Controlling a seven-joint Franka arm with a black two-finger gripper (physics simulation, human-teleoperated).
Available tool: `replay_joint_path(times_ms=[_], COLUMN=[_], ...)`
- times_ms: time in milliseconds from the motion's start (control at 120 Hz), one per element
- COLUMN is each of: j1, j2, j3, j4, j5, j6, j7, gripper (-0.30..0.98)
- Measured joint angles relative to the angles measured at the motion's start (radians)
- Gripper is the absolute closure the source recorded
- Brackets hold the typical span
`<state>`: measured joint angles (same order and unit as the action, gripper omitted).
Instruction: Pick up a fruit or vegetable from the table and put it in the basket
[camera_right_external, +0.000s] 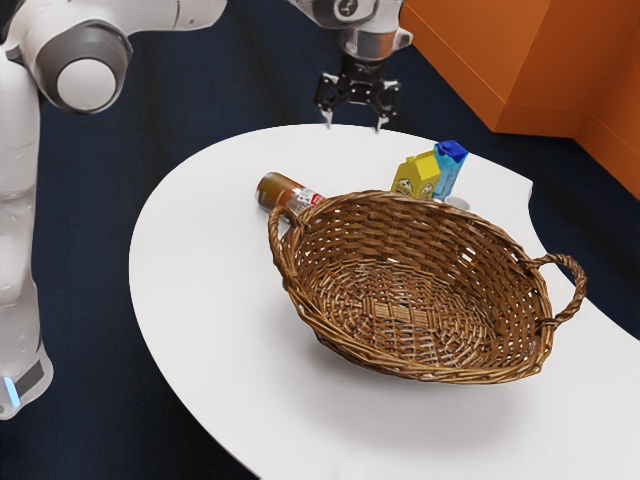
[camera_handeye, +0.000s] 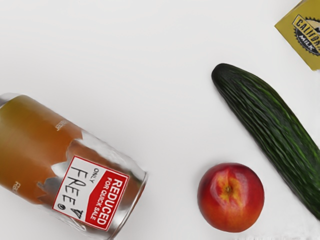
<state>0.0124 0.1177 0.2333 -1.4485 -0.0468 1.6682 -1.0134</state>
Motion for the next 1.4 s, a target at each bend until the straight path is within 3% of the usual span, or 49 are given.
replay_joint_path(times_ms=[292, 625, 942, 1400], j1=[-0.022, -0.002, 0.038, 0.038], j2=[-0.016, -0.024, -0.033, 0.069], j3=[-0.061, -0.054, -0.030, -0.051], j4=[-0.132, -0.191, -0.270, -0.221], j5=[-0.014, -0.027, -0.057, -0.066], j6=[0.111, 0.211, 0.233, 0.322], j7=[0.335, 0.566, 0.603, 0.641], gripper=[0.00, 0.00, 0.00, 0.00])
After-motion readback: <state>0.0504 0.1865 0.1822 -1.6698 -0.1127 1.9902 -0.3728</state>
